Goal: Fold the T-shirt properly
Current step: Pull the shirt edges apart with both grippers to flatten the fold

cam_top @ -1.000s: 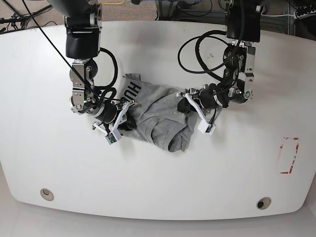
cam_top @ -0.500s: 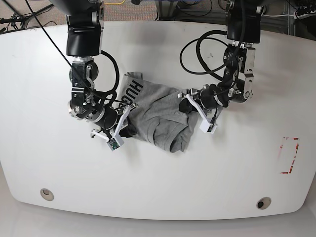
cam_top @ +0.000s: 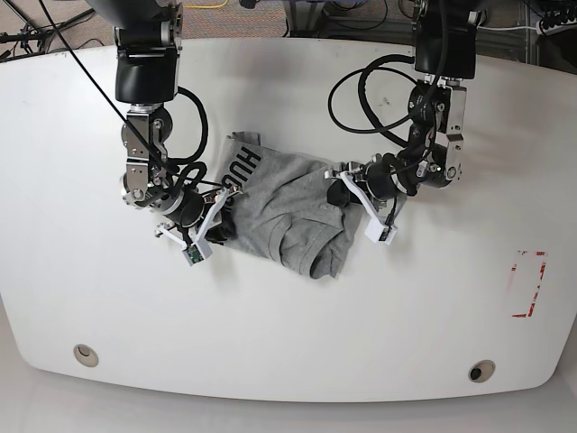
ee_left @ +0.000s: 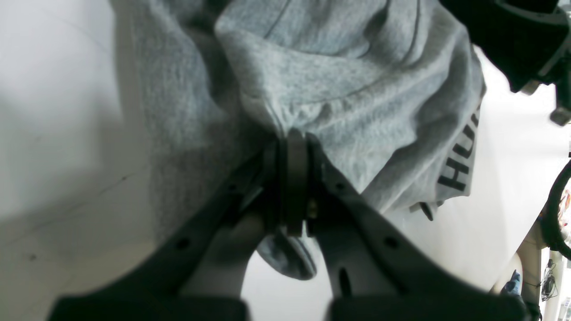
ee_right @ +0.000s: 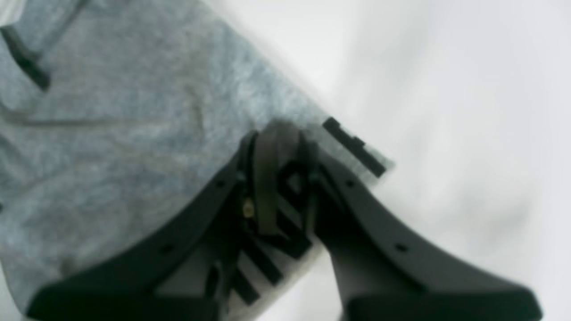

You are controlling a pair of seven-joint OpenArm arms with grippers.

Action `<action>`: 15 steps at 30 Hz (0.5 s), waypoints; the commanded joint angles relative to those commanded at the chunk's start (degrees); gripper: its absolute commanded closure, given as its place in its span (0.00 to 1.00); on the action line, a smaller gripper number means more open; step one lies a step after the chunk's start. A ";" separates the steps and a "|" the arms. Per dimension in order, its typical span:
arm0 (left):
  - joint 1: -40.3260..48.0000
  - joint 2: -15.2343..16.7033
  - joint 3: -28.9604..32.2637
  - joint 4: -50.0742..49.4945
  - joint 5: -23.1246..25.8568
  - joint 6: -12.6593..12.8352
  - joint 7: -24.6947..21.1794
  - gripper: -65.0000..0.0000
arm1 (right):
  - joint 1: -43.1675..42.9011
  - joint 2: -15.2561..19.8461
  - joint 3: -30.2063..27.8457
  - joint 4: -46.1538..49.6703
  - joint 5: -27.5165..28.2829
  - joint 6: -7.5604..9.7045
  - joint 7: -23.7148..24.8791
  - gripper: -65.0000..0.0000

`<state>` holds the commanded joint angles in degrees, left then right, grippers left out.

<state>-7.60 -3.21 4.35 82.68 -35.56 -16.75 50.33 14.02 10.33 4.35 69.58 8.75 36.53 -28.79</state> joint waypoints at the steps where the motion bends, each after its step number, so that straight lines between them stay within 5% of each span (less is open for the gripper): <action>1: 0.00 -0.62 0.00 0.70 0.00 0.00 0.00 1.00 | -0.44 0.18 0.00 0.00 0.00 0.00 0.00 0.87; 15: 0.00 -3.69 -2.20 2.20 0.00 0.00 0.00 1.00 | -1.32 0.79 0.00 0.00 0.00 0.00 0.09 0.87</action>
<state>-7.60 -6.90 2.15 84.88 -35.56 -16.75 50.33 12.70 11.12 4.35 69.58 8.75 36.53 -28.70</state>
